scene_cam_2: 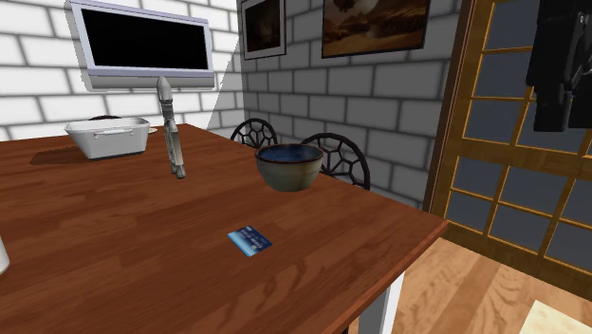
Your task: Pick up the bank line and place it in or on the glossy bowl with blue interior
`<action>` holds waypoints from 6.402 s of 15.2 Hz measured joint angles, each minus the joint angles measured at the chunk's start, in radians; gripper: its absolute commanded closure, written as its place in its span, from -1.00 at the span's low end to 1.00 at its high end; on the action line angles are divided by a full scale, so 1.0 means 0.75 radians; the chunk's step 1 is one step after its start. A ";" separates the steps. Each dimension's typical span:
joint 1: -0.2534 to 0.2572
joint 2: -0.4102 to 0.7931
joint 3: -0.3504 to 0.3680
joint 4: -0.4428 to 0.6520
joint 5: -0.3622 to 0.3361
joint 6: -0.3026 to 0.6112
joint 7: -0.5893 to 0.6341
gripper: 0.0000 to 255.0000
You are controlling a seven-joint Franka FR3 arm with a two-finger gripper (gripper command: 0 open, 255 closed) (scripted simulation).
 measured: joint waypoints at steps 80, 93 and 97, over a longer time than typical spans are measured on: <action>-0.084 1.243 0.631 0.417 -0.883 1.638 0.849 1.00; -0.112 1.122 0.680 0.503 -0.630 1.471 0.629 1.00; -0.145 1.129 0.661 0.554 -0.561 1.446 0.518 1.00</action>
